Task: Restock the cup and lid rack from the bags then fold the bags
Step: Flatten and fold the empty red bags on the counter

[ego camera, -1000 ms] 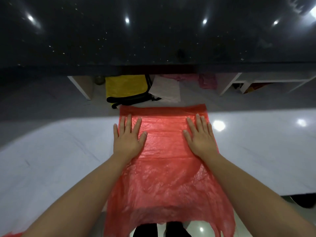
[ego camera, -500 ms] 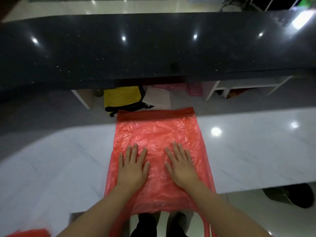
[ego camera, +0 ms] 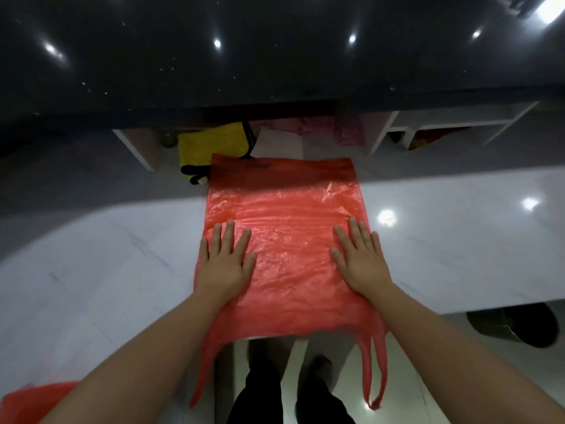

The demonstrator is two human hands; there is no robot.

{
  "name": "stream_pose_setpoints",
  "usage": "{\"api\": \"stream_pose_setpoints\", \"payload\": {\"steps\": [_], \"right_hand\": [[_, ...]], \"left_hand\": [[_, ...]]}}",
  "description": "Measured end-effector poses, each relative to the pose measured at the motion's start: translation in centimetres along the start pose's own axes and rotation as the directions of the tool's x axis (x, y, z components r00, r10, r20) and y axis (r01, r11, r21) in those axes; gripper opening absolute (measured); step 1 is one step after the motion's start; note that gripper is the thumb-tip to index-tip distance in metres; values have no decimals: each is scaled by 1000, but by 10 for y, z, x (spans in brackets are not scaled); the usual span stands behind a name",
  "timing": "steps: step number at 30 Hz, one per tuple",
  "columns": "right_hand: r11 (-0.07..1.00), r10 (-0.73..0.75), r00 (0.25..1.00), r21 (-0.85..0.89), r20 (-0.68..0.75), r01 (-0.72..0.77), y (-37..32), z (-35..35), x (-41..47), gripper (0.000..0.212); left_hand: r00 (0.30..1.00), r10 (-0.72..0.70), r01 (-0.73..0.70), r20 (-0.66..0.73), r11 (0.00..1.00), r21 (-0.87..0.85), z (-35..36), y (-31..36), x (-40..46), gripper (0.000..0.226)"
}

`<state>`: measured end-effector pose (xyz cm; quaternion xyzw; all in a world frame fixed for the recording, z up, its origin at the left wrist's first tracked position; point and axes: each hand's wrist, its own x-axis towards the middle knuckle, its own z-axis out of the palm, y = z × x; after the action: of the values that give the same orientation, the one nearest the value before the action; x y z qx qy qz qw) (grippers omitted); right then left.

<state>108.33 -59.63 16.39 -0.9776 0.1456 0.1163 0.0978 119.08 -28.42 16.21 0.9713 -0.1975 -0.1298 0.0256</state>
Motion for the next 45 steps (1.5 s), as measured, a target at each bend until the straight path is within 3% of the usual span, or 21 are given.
{"api": "stream_pose_setpoints", "payload": {"steps": [4,8,13,19,28,35,41,45], "right_hand": [[999,-49,997,13,-63,50,-33,-15,-21,63],[982,-188,982,14,-6,188,-70,-5,-45,64],[995,-100,994,11,52,99,-43,20,-68,65],[999,-17,997,-41,75,20,14,19,-84,61],[999,-10,991,-36,132,15,30,4,-87,61],[986,154,983,-87,101,-145,56,-5,-112,65],[928,373,923,-53,93,-370,83,-16,-131,62],[906,423,905,-25,43,-422,78,-19,-135,56]], "left_hand": [[999,24,-24,-41,1000,-17,-19,22,-8,63],[998,62,-63,-29,998,-29,-14,36,-42,61],[999,-38,36,-27,999,-41,16,-5,-82,63],[996,-12,7,-88,999,-53,37,-32,-90,58],[1000,9,-10,-23,998,-59,32,-27,-83,63],[976,177,-174,125,984,-35,-4,7,-40,66],[948,316,-317,28,947,56,-41,93,-17,60],[942,306,-318,136,946,70,-34,145,-40,62]]}}
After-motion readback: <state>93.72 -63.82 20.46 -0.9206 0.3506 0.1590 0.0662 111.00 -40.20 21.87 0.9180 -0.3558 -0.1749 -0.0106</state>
